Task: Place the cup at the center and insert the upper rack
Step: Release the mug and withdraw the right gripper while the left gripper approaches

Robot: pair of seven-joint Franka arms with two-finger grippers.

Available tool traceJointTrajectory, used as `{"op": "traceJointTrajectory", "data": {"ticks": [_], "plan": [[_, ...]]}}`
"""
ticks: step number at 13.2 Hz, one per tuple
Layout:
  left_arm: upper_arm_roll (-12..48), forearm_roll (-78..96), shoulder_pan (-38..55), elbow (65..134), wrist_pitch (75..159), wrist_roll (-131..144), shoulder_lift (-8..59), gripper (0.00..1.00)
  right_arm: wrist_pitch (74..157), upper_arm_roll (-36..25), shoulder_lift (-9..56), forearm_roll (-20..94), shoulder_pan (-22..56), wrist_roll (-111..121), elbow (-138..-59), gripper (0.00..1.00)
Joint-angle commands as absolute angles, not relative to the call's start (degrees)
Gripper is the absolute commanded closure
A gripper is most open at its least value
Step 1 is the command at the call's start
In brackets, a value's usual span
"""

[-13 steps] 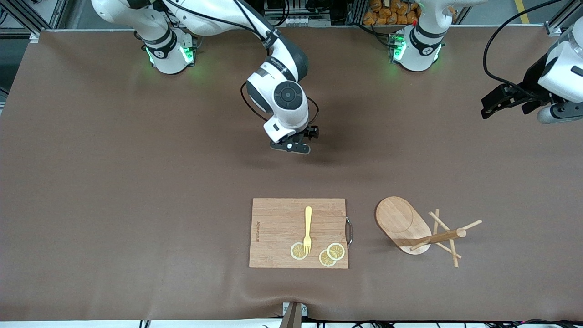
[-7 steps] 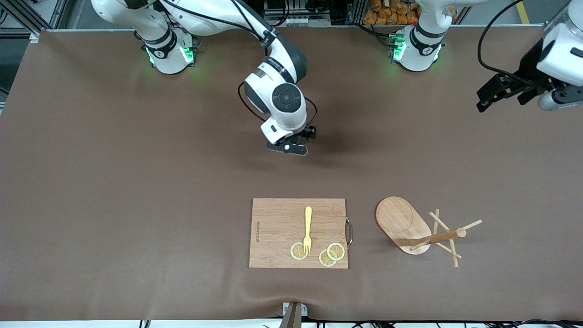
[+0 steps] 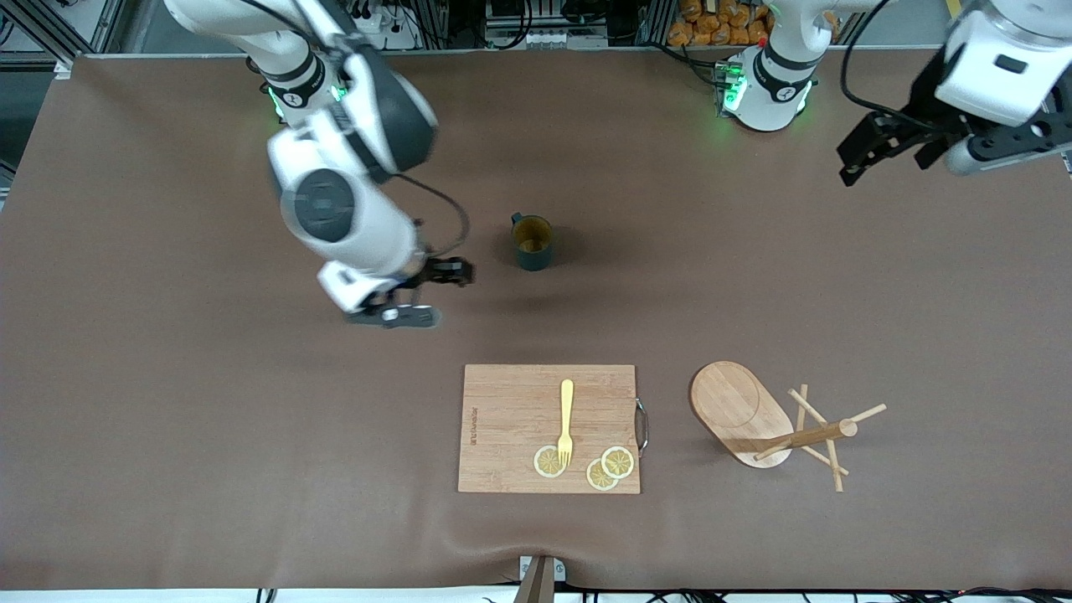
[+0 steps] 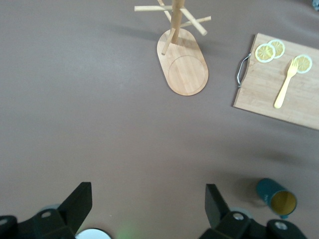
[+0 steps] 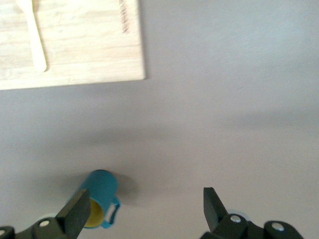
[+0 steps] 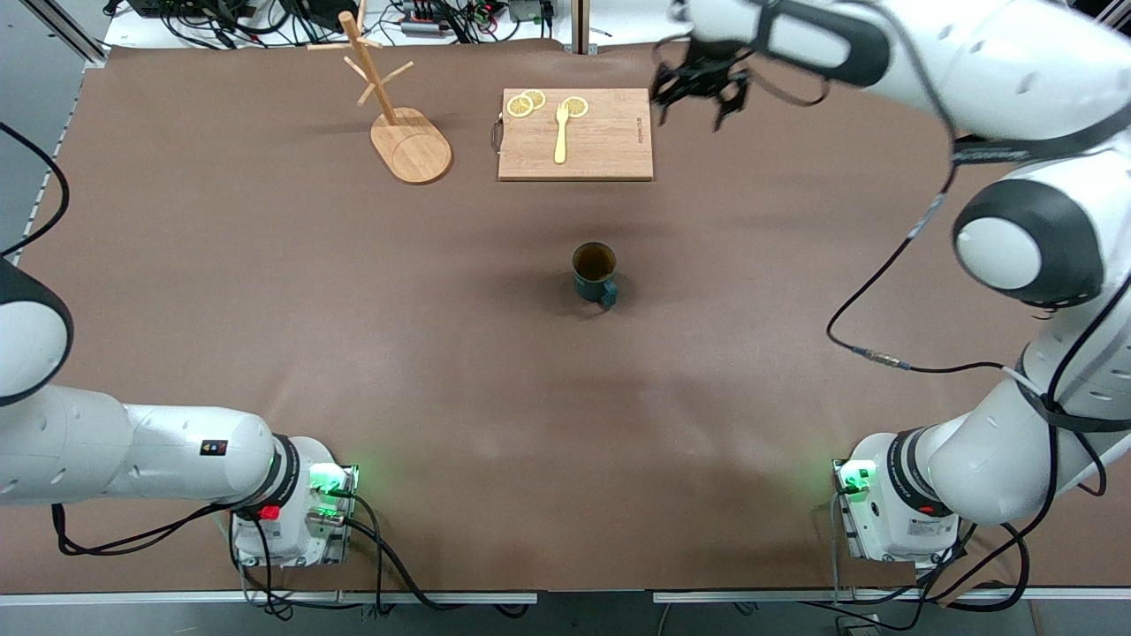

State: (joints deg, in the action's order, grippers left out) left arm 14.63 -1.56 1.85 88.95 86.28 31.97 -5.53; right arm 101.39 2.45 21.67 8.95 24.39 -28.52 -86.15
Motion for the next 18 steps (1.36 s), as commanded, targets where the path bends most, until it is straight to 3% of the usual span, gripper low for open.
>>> {"op": "traceJointTrajectory", "data": {"ticks": [1, 7, 13, 18], "plan": [[19.41, -4.31, 1.84, 87.80, 85.08, 39.01, -6.06, 0.00, 98.27, 3.52, 17.24, 8.88, 17.61, -26.02, -87.89, 0.00], [32.50, -8.00, 2.37, 87.71, 85.52, 62.98, -3.61, 0.00, 94.40, 1.86, 13.10, 8.53, 2.74, -10.41, -87.98, 0.00], [42.61, -14.56, 6.83, 87.63, 86.31, 88.01, 1.74, 0.00, 94.31, -9.57, 11.25, 7.65, 2.64, 7.35, -88.42, 0.00], [43.51, -27.57, 23.00, 86.57, 87.10, 116.67, 12.72, 0.00, 94.31, -10.37, 9.41, -1.93, 2.20, 11.60, -88.59, 0.00]]}}
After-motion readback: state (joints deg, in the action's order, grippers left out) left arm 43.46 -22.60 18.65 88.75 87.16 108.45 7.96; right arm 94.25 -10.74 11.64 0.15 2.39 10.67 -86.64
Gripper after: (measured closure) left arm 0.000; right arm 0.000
